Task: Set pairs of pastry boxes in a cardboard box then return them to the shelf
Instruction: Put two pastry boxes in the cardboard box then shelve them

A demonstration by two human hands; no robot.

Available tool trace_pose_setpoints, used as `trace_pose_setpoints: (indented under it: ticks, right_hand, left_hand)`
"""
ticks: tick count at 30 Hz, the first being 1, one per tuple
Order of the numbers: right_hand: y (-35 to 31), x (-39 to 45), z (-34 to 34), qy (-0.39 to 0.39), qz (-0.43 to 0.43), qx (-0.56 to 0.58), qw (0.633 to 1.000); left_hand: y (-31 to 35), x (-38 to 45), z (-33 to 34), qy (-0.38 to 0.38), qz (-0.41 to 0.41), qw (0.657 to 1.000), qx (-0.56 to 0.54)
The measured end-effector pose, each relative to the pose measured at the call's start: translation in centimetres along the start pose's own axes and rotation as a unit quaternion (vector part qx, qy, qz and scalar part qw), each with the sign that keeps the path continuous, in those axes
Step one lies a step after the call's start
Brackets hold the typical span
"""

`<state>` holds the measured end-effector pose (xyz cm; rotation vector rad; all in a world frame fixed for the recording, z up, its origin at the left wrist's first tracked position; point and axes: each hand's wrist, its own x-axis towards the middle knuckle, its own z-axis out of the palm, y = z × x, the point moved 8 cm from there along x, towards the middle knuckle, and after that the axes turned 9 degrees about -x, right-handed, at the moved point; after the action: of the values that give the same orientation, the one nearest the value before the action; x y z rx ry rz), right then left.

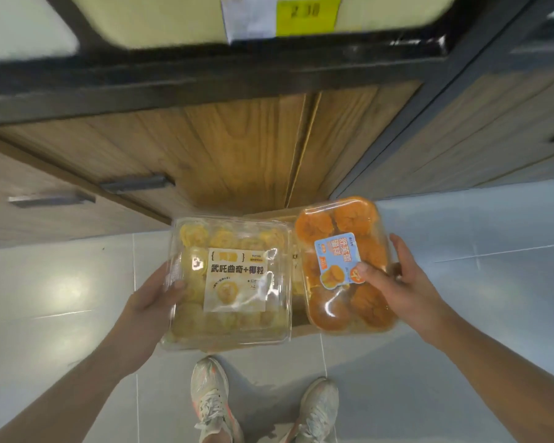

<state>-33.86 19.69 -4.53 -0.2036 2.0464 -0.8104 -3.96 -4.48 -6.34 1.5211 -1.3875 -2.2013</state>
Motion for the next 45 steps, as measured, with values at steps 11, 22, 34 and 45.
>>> trace_pose_setpoints:
  ticks: [11,22,34,45]
  right_hand:
    - [-17.2,-25.0,-17.0,0.102,-0.048,0.059,0.992]
    - [-25.6,-44.7,-22.6,0.226,-0.134,0.108,0.959]
    - [-22.4,-63.0,-27.3,0.364,-0.116,0.16,0.91]
    - [-7.4,-83.5,-31.2,0.472,-0.087,0.222,0.849]
  left_hand:
    - [24.1,-20.1,6.6,-0.02,0.079,0.997,0.003]
    - [39.0,-33.0,9.3,-0.156,0.151,0.974,-0.06]
    - [45.5,-45.5,17.9,-0.311,0.17,0.935,0.001]
    - [39.2,-58.9,31.5,-0.457,0.183,0.869,0.051]
